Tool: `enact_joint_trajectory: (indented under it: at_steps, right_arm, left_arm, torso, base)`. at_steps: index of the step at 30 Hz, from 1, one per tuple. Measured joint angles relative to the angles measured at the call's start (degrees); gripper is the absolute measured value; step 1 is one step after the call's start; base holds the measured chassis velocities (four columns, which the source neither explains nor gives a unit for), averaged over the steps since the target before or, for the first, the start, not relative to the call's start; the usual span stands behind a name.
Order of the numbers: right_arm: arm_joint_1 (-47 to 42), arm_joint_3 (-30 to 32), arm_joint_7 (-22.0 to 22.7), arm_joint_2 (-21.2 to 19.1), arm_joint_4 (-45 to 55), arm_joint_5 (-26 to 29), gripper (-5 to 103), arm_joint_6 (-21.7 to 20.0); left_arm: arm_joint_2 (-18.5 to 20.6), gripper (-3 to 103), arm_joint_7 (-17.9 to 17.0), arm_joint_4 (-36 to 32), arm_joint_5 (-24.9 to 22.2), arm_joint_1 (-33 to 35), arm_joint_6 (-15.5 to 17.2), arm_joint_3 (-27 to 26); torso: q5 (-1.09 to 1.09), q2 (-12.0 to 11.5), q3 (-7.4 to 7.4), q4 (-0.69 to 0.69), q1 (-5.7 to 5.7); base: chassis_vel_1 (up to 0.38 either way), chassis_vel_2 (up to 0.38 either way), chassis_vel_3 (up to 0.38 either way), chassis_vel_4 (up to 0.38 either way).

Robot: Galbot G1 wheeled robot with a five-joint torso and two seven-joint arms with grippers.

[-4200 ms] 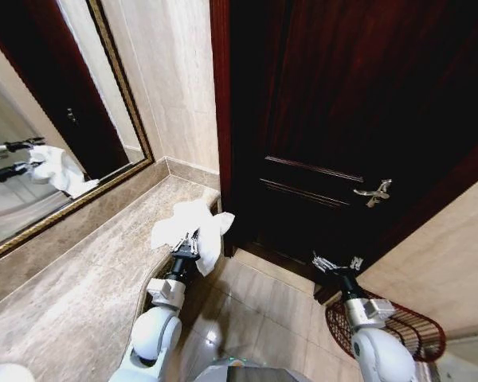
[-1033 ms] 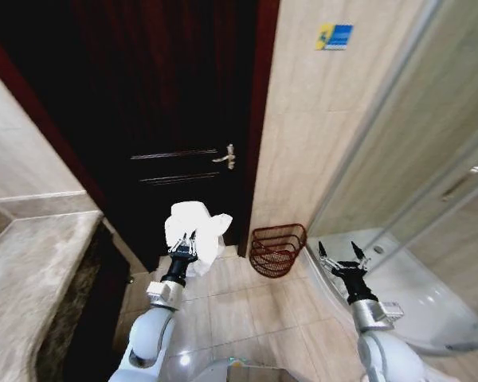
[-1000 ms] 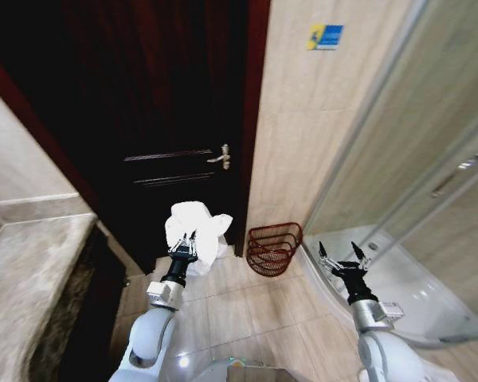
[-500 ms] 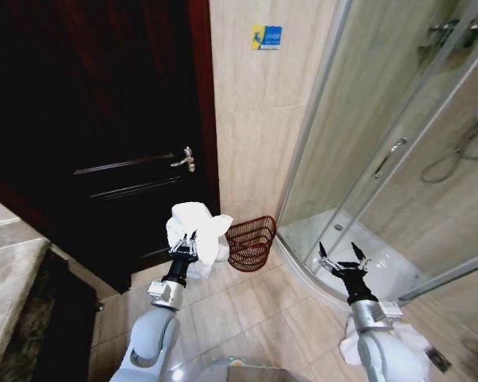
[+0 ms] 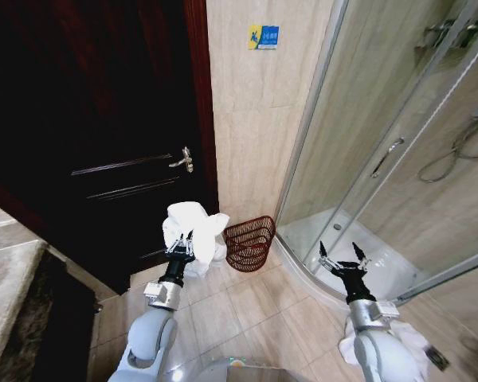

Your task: Discard the used towel into the hamper.

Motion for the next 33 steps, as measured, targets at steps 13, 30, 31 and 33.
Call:
enact_joint_trajectory:
  at_steps: [13,30,31,33]
  right_arm:
    - [-0.2,0.0,0.0,-0.1,0.0,0.2,100,0.1]
    - [-0.4,-0.1,0.1,-0.1,-0.2,0.2,100,0.4]
    - [-0.4,-0.1,0.1,-0.1,-0.2,0.2,100,0.4]
    - [-0.3,0.0,0.2,-0.1,-0.3,0.3,100,0.4]
  left_arm:
    - [0.0,6,0.2,0.3,0.1,-0.3,0.0,0.4]
    - [0.7,6,0.2,2.1,-0.4,-1.4,-0.1,0.6]
    - [0.7,6,0.2,2.1,-0.4,-1.4,-0.1,0.6]
    - [1.7,6,0.0,3.5,-1.2,-2.9,0.4,1.6]
  torso:
    - [0.0,0.0,0.0,0.0,0.02]
    - [0.0,0.0,0.0,0.0,-0.01]
    - [0.0,0.0,0.0,0.0,-0.01]
    - [0.0,0.0,0.0,0.0,-0.01]
  base:
    - [-0.073,0.078,0.069,-0.072]
    - [-0.04,0.041,0.033,-0.043]
    - [0.0,0.0,0.0,0.0]
    - [0.0,0.0,0.0,0.0]
